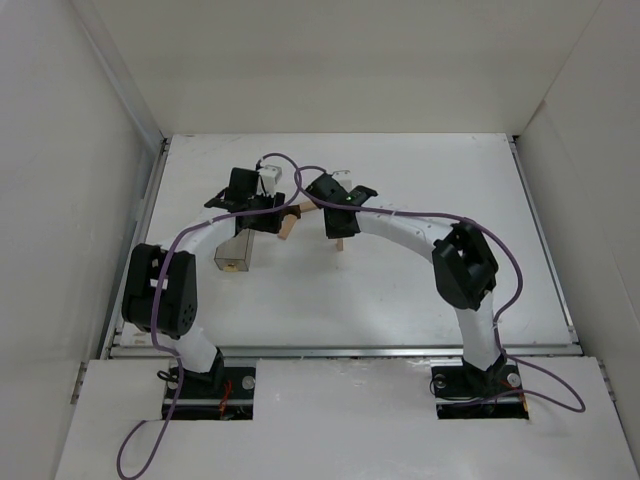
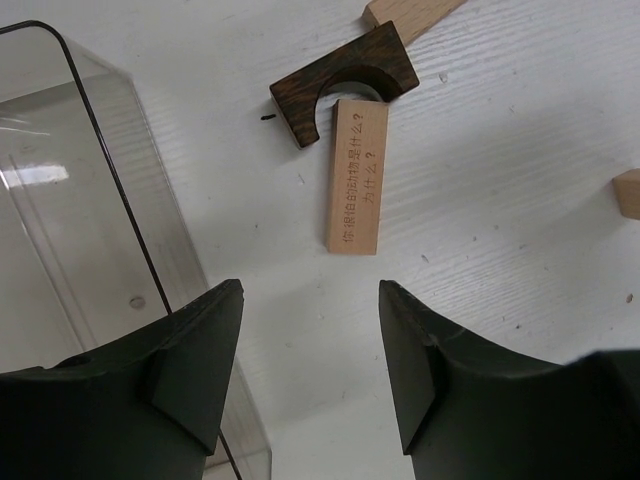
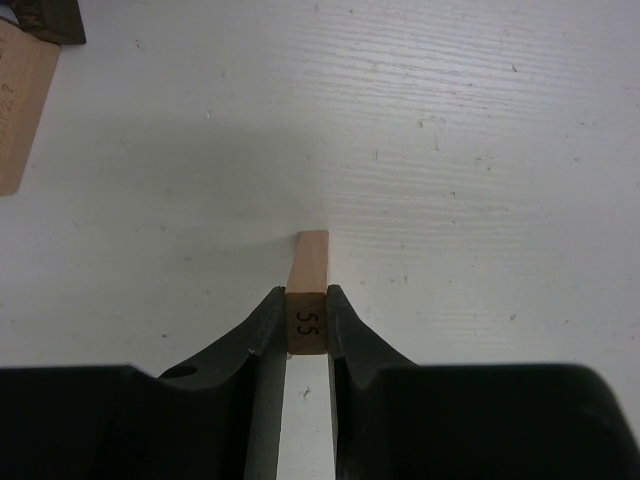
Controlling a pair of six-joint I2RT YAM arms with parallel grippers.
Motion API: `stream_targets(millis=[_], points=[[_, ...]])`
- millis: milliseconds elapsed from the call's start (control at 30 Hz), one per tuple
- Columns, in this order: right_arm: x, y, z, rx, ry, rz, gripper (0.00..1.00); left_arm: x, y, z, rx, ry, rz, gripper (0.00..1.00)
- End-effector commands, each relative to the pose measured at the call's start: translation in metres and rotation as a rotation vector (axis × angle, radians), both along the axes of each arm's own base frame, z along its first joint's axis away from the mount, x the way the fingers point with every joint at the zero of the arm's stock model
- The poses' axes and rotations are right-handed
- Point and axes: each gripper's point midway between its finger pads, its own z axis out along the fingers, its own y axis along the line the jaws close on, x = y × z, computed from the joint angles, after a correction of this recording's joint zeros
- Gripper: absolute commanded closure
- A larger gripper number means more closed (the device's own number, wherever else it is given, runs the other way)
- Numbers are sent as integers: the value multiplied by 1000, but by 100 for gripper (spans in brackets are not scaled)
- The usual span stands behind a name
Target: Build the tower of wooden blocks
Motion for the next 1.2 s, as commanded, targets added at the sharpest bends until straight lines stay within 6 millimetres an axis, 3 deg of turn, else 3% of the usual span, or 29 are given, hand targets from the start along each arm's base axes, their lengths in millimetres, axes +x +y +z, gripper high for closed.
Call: stream_targets(millis=[0,100,267,567,700,733,800,900,933,1000,1067,1167], points=[[-8,-2,1,2,15,-18,100,3,-6,5,-21,-19,-22,46],[-7,-3,-3,43,49,-28,100,3,-6,5,-21,-19,-22,46],[-7,-11,-4,74,54,-48,67,3,-6,5,-21,-19,-22,43],[-1,-6,6,119,35,-30,41,-1,-6,-1,-14,6,-37,42],[5,-4,39,156,-47,6,20,-5,-22,-3,-17,12,-138,42],[4,-6,56,178,-81,19,10,-10,-26,-14,-1,42,-164,43],[6,-8,76,188,-132,43,0,-10,-37,-17,33,18,-204,43],[2,-16,99,196,-180,56,0,-10,-36,-37,72,41,-207,42],[2,-22,101,196,-182,45,0,3,-38,-30,73,13,-188,42],[2,-30,114,211,-211,43,0,9,-36,-43,97,57,-165,42],[-2,-31,115,224,-220,58,0,21,-33,-42,116,61,-143,42],[-2,-43,121,230,-242,46,0,27,-30,-55,148,97,-129,42]])
